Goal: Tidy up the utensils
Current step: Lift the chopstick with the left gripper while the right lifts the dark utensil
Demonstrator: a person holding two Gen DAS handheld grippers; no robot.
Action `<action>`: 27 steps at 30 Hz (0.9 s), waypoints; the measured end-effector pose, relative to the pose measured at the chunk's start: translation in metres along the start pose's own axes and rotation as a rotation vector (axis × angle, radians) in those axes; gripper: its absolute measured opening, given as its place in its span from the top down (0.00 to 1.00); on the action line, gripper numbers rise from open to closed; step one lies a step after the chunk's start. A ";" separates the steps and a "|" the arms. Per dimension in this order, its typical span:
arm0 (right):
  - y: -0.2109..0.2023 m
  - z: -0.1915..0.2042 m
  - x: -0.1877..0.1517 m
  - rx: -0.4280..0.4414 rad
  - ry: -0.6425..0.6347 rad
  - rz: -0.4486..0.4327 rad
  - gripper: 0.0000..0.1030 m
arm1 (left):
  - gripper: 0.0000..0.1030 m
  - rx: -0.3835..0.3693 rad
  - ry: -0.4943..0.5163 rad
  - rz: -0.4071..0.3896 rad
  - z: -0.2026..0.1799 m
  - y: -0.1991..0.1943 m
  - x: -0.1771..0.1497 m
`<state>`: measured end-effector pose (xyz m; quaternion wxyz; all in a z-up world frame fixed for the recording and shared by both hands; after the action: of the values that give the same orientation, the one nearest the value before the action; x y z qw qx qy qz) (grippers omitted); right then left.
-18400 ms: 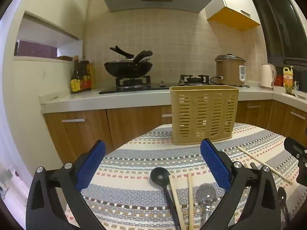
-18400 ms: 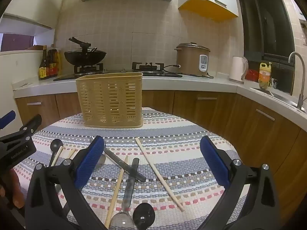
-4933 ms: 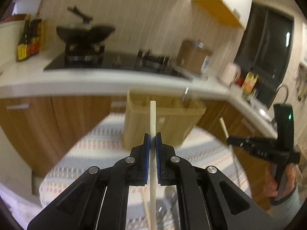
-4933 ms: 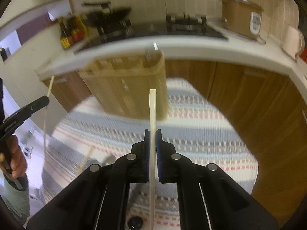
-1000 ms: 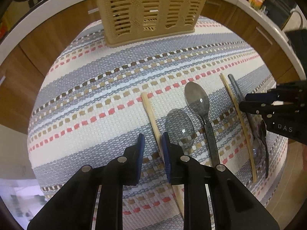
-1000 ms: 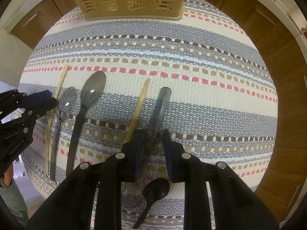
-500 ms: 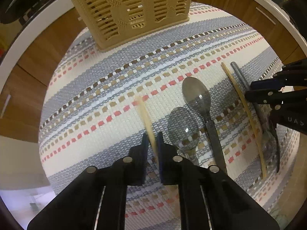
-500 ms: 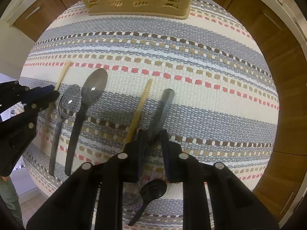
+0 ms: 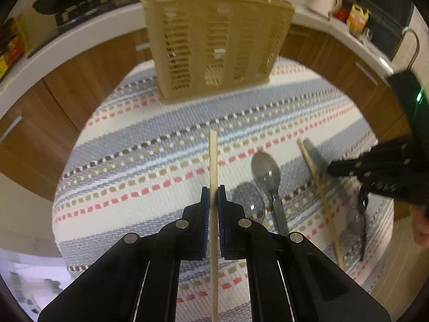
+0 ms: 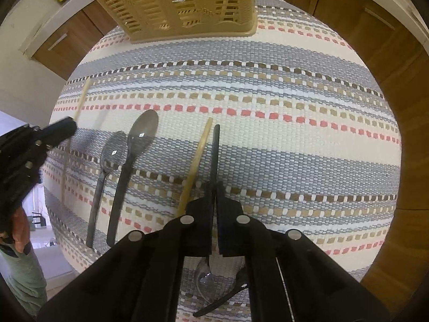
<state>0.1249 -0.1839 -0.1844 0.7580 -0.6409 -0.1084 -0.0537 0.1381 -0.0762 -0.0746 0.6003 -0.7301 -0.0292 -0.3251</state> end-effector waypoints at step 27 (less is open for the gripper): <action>-0.002 -0.008 -0.009 -0.095 -0.019 0.092 0.86 | 0.96 -0.068 -0.054 -0.039 0.015 -0.011 -0.009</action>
<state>0.1162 -0.1925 -0.1860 0.7273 -0.6810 -0.0835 -0.0178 0.1326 -0.0567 -0.0704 0.5678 -0.7579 -0.0483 -0.3176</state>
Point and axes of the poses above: each gripper's, at about its wrist camera, not at the fingertips, and y roughly the way its jaws point, z to its left, x to its top, the point moved 7 cm from there along y, roughly the way its jaws point, and after that the axes turned 1 degree about x, right-handed, at the moved point
